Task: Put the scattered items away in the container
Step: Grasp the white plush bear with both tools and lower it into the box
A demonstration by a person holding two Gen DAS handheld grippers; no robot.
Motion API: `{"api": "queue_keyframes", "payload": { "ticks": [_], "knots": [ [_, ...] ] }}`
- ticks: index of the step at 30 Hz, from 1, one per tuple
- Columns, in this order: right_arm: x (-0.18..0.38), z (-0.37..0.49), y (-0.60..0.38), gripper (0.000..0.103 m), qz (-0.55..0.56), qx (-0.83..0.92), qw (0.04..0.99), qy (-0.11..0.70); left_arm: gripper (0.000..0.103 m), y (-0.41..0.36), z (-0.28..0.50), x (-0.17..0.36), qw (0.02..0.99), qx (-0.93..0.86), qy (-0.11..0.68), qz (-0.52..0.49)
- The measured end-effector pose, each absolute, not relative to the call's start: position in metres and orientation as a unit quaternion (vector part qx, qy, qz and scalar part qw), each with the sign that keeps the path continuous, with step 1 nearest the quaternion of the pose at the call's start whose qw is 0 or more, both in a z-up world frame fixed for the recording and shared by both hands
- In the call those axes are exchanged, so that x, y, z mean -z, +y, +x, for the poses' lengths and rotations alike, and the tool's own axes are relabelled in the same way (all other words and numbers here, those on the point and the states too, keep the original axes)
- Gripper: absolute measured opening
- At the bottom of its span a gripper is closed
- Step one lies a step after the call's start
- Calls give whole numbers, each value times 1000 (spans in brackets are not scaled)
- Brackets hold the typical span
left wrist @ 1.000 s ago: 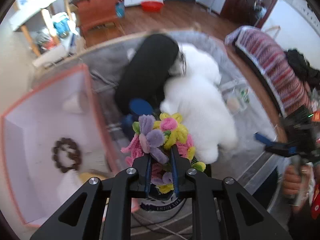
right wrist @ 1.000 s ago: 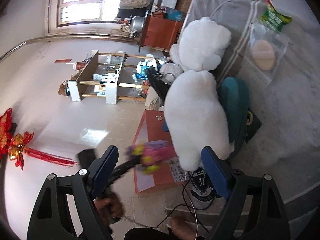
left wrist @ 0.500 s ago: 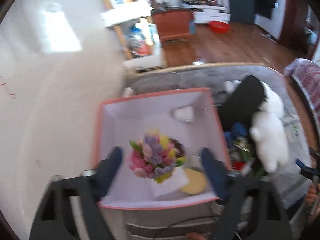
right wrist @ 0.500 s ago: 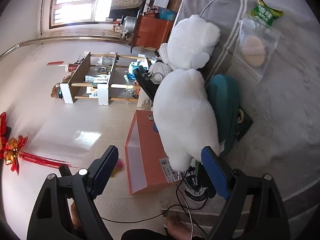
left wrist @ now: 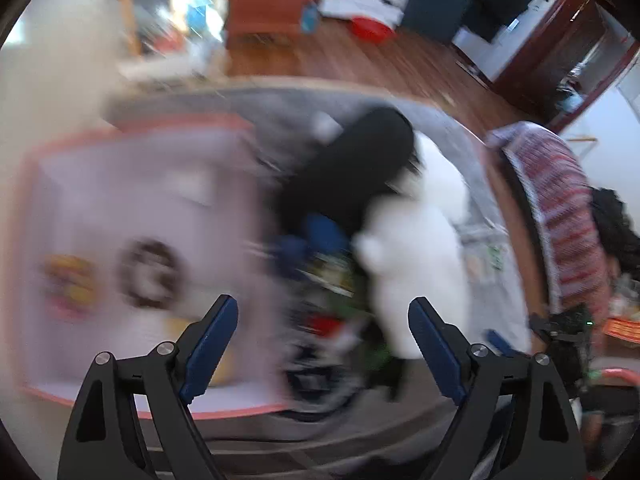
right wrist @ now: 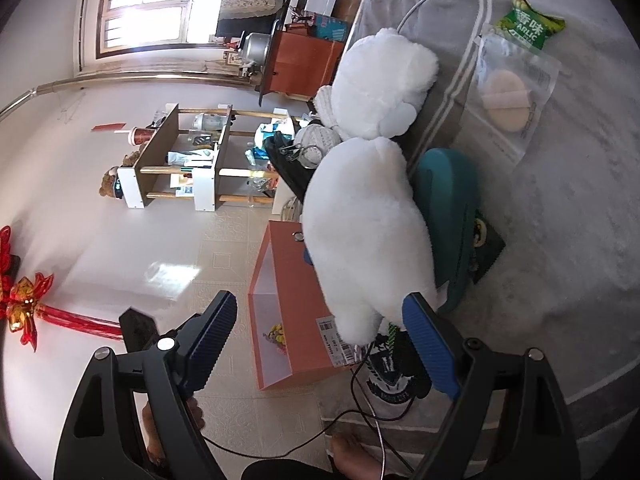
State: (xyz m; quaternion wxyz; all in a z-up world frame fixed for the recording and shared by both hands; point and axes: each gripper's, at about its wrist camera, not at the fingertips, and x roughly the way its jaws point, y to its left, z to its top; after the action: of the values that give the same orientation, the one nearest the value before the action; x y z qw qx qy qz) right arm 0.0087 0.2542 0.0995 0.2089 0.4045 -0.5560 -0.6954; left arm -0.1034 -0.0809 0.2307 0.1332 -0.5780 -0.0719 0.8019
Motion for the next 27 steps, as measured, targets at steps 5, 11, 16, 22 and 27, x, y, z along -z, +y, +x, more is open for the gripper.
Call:
{"api": "queue_keyframes", "payload": {
  "ticks": [5, 11, 16, 22, 27],
  "knots": [
    [-89, 4, 256, 86, 412, 706, 182, -547, 87, -16, -115, -165, 176, -747, -126, -629],
    [-49, -16, 246, 86, 458, 683, 150, -549, 87, 16, -125, -114, 173, -723, -150, -652],
    [-25, -29, 236, 48, 463, 651, 179, -574, 83, 19, -121, -91, 200, -694, -239, -649],
    [-42, -22, 237, 36, 434, 652, 204, -587, 54, 14, -109, -111, 215, -708, -281, -611],
    [-61, -9, 234, 34, 410, 644, 229, -604, 50, 13, -95, -150, 228, -724, -261, -597]
  ]
}}
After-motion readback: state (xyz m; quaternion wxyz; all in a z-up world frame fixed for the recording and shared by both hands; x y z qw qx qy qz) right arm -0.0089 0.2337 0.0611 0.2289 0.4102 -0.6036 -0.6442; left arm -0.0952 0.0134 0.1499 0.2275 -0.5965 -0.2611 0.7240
